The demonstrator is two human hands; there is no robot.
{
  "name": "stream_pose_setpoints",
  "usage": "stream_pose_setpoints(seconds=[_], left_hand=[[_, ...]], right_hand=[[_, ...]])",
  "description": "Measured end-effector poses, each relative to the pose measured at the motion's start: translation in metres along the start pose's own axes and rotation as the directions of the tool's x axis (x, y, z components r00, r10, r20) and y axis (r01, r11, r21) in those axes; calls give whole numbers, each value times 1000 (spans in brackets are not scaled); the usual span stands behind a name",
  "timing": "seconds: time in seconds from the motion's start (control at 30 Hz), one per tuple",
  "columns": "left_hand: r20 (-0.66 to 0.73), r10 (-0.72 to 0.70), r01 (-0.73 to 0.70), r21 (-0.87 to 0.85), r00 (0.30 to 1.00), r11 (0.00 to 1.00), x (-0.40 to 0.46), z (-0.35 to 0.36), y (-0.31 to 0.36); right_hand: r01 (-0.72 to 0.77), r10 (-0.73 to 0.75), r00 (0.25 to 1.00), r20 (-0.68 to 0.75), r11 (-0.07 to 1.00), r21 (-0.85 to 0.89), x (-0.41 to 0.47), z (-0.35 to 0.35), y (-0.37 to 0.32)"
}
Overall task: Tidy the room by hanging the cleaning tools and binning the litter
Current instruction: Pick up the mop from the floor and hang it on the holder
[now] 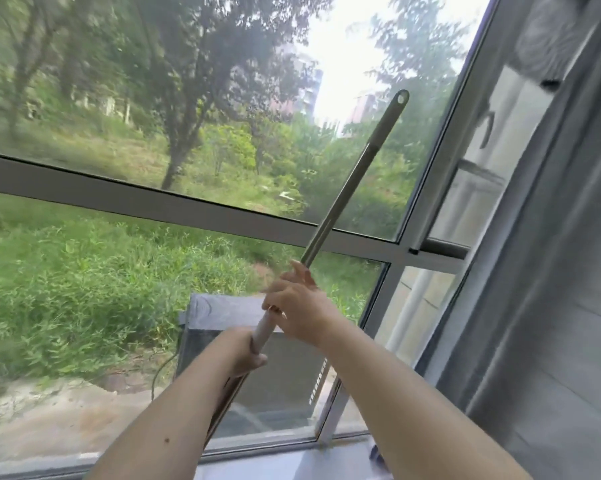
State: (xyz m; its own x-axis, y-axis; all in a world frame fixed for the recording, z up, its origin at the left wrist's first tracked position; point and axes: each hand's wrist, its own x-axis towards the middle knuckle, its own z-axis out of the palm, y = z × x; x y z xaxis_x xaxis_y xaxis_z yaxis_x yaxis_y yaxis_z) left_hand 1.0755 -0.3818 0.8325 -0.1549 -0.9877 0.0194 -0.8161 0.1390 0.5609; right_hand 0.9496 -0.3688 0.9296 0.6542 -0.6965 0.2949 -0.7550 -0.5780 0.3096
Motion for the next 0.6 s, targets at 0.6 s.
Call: stream_pose_setpoints(seconds=[0.6], left_hand=[[-4,511,-468,-408,860,784,-42,-15,257]], right_hand=[[-652,426,301,-853,745,142,-150,-218,90]])
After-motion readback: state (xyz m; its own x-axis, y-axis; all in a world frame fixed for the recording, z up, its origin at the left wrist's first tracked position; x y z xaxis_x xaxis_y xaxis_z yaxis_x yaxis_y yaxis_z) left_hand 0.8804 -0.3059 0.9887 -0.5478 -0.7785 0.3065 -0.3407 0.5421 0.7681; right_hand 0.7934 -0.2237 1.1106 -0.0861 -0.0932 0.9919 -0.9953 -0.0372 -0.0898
